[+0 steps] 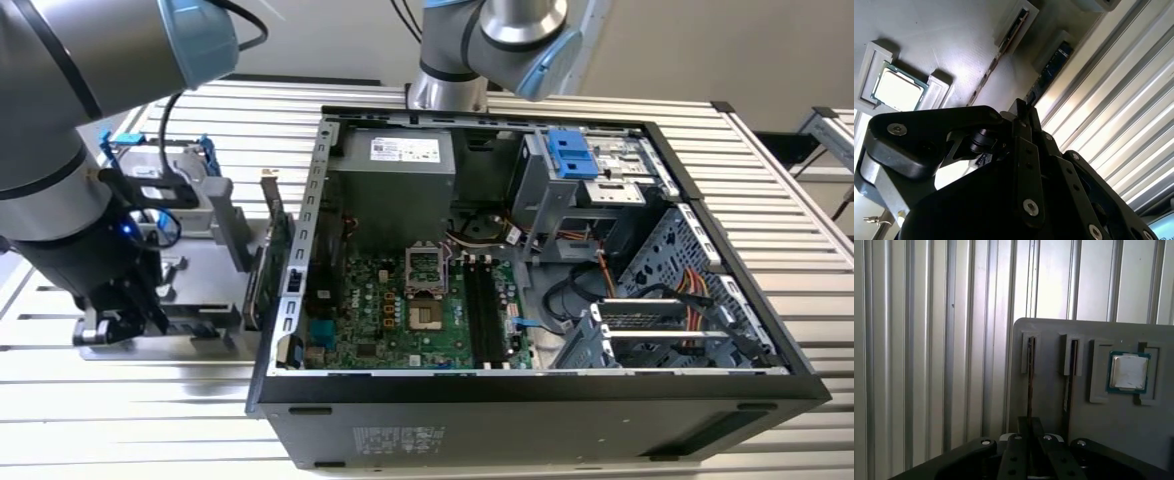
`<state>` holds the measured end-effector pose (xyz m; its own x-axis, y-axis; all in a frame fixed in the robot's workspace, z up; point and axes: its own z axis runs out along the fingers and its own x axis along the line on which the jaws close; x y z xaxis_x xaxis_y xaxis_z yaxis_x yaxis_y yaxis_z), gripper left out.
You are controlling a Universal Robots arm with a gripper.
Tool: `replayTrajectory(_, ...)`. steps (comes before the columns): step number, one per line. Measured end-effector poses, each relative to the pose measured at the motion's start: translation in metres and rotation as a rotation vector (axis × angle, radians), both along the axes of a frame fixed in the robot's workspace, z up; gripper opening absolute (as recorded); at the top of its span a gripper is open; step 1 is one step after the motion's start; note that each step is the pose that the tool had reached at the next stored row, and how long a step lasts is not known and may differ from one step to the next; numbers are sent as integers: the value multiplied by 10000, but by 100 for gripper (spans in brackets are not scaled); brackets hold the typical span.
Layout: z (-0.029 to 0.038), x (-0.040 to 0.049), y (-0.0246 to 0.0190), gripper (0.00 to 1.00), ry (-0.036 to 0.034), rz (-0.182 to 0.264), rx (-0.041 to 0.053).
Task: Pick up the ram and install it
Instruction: 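Pick up the ram and move it above insertion slot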
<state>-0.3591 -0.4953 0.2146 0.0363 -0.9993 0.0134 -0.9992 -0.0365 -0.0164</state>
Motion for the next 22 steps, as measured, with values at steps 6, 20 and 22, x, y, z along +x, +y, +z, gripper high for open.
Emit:
replayTrajectory(6, 68, -1, 0, 0, 0, -1, 0)
replayTrajectory(20, 210, 0, 0, 0, 0, -1, 0)
replayTrajectory(22, 257, 0, 0, 0, 0, -1, 0)
